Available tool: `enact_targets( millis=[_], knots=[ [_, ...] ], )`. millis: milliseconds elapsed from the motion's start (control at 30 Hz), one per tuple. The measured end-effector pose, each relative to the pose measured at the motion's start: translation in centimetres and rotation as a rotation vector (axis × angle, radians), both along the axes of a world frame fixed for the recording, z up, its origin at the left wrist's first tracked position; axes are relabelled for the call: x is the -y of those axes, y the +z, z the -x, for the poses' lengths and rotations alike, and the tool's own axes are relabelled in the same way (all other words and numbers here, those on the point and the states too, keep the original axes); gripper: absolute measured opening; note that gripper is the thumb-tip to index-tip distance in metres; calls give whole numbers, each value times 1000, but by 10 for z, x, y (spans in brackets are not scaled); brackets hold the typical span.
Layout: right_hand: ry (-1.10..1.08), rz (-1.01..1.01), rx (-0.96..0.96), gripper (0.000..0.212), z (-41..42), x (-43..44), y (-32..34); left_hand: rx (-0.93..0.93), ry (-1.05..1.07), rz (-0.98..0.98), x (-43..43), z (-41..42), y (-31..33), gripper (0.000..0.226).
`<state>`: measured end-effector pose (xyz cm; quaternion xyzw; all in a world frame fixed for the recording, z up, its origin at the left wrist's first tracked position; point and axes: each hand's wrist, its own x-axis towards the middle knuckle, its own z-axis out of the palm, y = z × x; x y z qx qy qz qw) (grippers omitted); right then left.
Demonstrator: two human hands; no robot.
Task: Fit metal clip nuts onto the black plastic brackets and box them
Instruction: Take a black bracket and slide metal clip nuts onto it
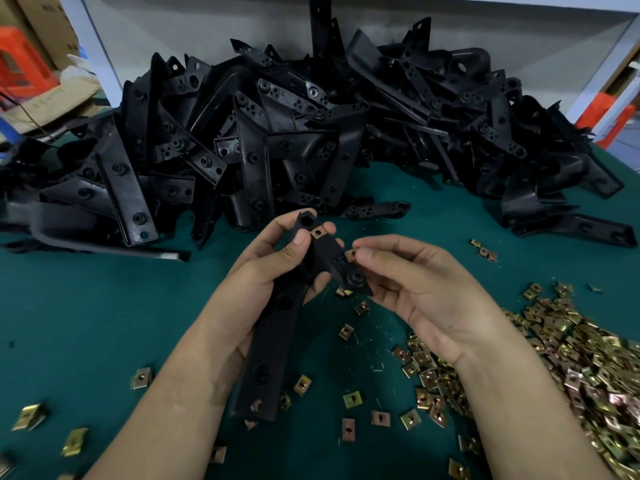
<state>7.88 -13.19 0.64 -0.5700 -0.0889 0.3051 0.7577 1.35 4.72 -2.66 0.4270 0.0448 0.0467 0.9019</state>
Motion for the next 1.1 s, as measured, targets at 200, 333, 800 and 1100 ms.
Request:
enact_targets(
  millis=[200,333,800,1100],
  knots=[
    [-2,10,16,20,2,-2,0,12,11,-19,0,-1,0,28],
    [-17,9,5,18,4,-3,2,27,24,-72,0,-1,-2,24],
    [-43,16,-71,22,6,-10,-3,84,136,-288,-3,-1,-6,27],
    [-38,0,-106,25,5,-11,-7,66,138,-341,-5,-2,-7,31]
  ],
)
